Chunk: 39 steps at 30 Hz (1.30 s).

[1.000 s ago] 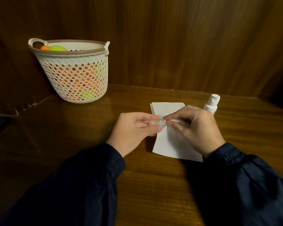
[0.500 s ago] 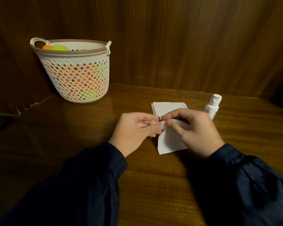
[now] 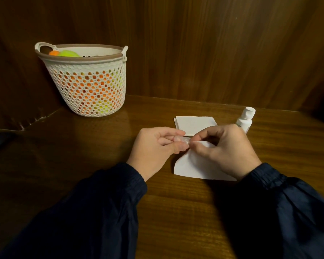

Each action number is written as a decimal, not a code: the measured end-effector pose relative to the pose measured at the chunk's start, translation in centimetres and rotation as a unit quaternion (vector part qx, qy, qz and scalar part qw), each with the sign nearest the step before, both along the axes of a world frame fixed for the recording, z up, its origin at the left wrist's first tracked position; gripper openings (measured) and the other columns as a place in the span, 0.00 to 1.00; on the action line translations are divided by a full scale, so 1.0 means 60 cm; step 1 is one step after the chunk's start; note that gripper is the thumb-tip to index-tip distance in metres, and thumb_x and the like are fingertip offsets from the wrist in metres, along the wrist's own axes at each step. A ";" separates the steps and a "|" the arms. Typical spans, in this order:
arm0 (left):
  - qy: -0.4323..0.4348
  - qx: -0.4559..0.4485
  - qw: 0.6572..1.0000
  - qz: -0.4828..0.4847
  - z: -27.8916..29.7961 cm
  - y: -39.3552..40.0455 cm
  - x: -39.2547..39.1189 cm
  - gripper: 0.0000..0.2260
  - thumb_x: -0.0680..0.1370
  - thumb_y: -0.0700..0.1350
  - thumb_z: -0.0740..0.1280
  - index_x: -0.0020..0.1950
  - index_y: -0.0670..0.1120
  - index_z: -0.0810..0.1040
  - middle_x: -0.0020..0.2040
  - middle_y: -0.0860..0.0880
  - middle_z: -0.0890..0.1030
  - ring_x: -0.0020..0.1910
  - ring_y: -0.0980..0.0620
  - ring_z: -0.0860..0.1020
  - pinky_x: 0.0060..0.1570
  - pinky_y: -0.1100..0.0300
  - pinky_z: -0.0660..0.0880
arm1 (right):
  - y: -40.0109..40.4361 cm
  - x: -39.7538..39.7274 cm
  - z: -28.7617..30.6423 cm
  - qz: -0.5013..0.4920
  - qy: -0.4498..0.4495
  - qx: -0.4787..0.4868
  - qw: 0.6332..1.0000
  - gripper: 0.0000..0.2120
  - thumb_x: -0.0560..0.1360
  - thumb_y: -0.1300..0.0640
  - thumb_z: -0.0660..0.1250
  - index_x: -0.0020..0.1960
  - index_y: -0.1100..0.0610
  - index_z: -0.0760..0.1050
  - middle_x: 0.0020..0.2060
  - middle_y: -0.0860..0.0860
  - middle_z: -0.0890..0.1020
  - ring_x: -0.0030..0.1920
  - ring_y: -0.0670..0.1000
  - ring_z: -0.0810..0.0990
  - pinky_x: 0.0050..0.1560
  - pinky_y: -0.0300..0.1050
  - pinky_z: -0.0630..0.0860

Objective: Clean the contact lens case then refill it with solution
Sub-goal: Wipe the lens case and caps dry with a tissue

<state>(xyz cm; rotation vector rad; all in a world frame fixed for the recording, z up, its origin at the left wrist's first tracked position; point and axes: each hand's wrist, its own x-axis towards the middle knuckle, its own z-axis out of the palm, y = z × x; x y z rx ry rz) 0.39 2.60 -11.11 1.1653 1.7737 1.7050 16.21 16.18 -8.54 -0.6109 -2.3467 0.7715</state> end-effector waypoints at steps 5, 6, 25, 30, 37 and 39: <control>0.001 -0.024 0.999 -0.027 -0.002 -0.001 -0.003 0.13 0.75 0.41 0.80 0.58 0.51 0.87 0.47 0.53 0.90 0.46 0.53 0.89 0.50 0.58 0.86 | -0.005 -0.001 0.001 0.015 0.005 -0.015 1.000 0.04 0.73 0.51 0.81 0.43 0.43 0.87 0.41 0.34 0.87 0.48 0.37 0.85 0.53 0.35 0.80; -0.001 -0.026 0.999 -0.033 -0.001 -0.001 -0.004 0.14 0.75 0.40 0.80 0.59 0.49 0.87 0.47 0.53 0.90 0.46 0.53 0.89 0.50 0.58 0.86 | -0.006 -0.002 0.000 0.006 0.016 -0.019 1.000 0.05 0.72 0.51 0.81 0.42 0.44 0.86 0.41 0.34 0.87 0.47 0.37 0.85 0.52 0.34 0.80; -0.013 0.002 0.998 -0.060 0.007 -0.004 -0.003 0.12 0.78 0.38 0.76 0.61 0.45 0.86 0.48 0.50 0.90 0.45 0.53 0.89 0.44 0.64 0.84 | -0.005 0.006 0.006 0.014 0.011 -0.029 0.999 0.04 0.73 0.52 0.81 0.44 0.45 0.87 0.42 0.35 0.88 0.47 0.38 0.85 0.50 0.37 0.83; -0.035 0.022 0.997 -0.063 0.002 0.001 -0.004 0.13 0.78 0.39 0.76 0.62 0.46 0.85 0.50 0.47 0.89 0.48 0.49 0.89 0.47 0.59 0.85 | -0.003 0.005 0.001 -0.005 0.020 -0.032 0.999 0.04 0.73 0.50 0.80 0.44 0.43 0.86 0.44 0.32 0.87 0.48 0.35 0.84 0.47 0.33 0.82; -0.031 0.036 0.996 -0.074 -0.002 -0.001 -0.008 0.17 0.76 0.36 0.78 0.63 0.51 0.86 0.58 0.51 0.88 0.56 0.53 0.87 0.58 0.60 0.83 | -0.002 -0.003 -0.003 -0.004 0.050 -0.082 0.995 0.04 0.74 0.53 0.80 0.48 0.46 0.88 0.45 0.37 0.89 0.50 0.39 0.86 0.56 0.42 0.83; -0.026 0.037 0.996 -0.071 -0.002 -0.001 -0.005 0.16 0.77 0.37 0.77 0.61 0.52 0.86 0.59 0.52 0.88 0.57 0.55 0.87 0.58 0.60 0.83 | -0.006 -0.004 -0.002 0.012 0.050 -0.078 0.996 0.04 0.75 0.53 0.80 0.48 0.46 0.88 0.46 0.38 0.89 0.51 0.39 0.86 0.57 0.42 0.83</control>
